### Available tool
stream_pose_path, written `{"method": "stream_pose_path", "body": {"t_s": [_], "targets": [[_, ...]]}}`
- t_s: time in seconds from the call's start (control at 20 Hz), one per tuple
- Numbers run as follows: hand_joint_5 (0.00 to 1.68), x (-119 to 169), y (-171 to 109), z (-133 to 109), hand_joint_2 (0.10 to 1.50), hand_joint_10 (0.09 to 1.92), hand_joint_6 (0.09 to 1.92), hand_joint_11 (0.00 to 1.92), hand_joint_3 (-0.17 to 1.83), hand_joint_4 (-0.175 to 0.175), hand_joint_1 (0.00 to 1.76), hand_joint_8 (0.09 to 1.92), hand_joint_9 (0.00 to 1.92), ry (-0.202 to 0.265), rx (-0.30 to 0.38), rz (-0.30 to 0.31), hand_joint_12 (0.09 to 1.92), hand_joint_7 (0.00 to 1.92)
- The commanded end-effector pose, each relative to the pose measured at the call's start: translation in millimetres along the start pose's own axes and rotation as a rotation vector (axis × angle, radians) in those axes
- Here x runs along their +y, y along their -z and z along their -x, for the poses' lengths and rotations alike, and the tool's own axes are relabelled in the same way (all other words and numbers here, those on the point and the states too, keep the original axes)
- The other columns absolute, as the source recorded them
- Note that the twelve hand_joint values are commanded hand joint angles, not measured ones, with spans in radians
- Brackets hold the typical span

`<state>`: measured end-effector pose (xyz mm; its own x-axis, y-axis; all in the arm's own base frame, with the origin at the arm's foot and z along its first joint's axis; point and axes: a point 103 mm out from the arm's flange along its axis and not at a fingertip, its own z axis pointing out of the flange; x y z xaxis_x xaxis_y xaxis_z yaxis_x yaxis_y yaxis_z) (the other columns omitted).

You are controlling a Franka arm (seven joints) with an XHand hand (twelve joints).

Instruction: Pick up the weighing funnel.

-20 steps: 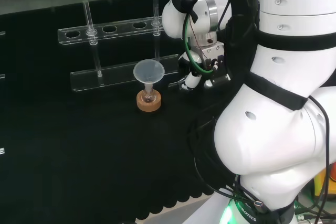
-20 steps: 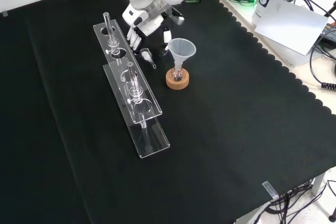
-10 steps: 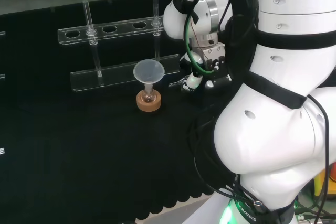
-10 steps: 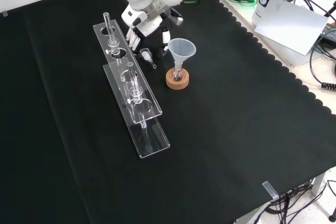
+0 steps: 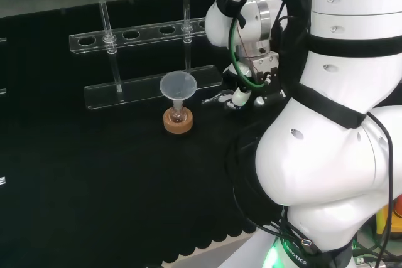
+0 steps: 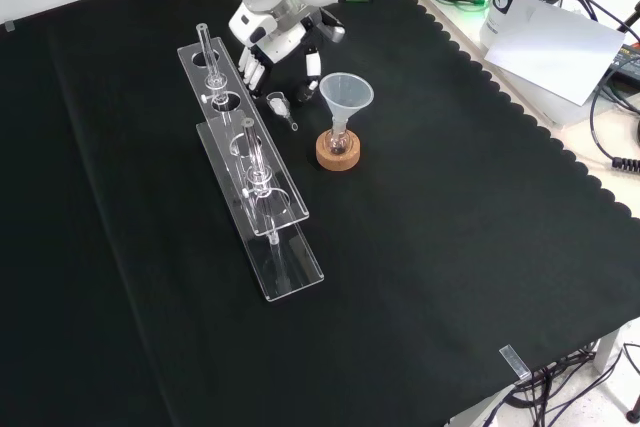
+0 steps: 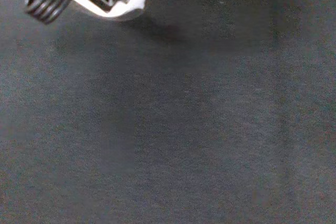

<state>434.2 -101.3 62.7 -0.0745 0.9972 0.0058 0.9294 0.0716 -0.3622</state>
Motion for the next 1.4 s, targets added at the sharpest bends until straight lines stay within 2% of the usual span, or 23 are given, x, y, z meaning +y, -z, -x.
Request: {"method": "stream_pose_path", "body": {"t_s": [0.05,0.25,0.95,1.2,1.4], "targets": [[0.57,0,3,-17,0.56,0.56,0.83,0.61,0.69,-0.033,0.97,0.72,0.74,-0.007,-0.033,0.007,1.23,0.47],[0.57,0,4,-19,0.56,0.56,0.83,0.61,0.69,-0.034,0.97,0.72,0.74,-0.019,-0.056,0.007,1.23,0.47],[0.57,2,5,-21,0.56,0.56,0.84,0.61,0.69,-0.034,0.98,0.72,0.74,-0.04,-0.061,0.0,1.23,0.47],[0.57,6,6,-15,0.56,0.56,0.84,0.61,0.7,-0.033,0.98,0.72,0.74,-0.042,-0.049,-0.01,1.22,0.47],[0.57,7,5,-11,0.56,0.56,0.85,0.61,0.7,-0.032,0.98,0.73,0.74,-0.025,-0.046,-0.008,1.22,0.47]]}}
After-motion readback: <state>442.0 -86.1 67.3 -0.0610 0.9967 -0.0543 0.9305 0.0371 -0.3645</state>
